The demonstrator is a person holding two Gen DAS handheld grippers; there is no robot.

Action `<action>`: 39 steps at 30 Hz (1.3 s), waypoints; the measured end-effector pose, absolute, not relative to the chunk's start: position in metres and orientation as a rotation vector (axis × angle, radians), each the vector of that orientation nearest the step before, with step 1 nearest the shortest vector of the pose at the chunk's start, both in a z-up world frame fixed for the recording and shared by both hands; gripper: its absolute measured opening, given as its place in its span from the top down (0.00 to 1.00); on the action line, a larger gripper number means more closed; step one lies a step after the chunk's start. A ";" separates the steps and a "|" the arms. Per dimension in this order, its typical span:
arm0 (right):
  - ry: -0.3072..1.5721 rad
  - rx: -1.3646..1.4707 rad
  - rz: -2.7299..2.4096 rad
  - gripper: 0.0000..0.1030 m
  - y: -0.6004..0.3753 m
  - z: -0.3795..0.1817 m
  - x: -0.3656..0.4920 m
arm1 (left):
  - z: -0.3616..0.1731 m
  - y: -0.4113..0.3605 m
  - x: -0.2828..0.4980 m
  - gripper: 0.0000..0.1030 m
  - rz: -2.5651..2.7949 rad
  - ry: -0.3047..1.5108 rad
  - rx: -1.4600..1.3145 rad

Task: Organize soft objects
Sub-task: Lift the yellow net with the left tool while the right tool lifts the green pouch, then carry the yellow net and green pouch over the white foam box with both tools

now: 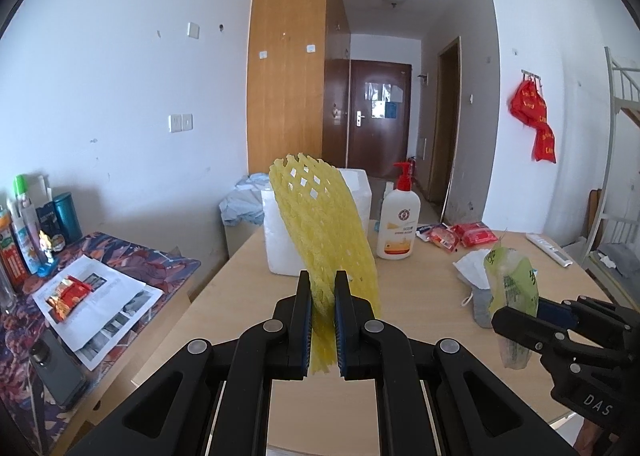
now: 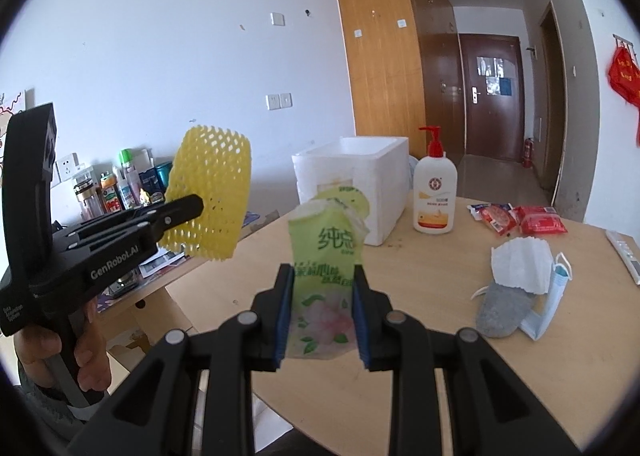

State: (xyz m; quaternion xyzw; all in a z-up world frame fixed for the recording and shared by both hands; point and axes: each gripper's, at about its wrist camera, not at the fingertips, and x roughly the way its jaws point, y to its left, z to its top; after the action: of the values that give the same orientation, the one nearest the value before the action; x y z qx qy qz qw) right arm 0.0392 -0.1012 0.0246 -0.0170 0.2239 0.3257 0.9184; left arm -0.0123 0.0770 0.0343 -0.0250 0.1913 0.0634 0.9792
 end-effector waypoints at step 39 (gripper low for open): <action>0.431 -0.067 0.648 0.70 -0.055 0.079 0.162 | 0.073 0.106 0.118 0.90 0.165 0.378 -0.043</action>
State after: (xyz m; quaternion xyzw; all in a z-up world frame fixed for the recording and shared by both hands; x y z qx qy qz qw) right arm 0.1620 -0.0552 0.0792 -0.0325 0.2098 0.3159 0.9247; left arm 0.1184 0.1059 0.0733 -0.0214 0.1874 0.0821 0.9786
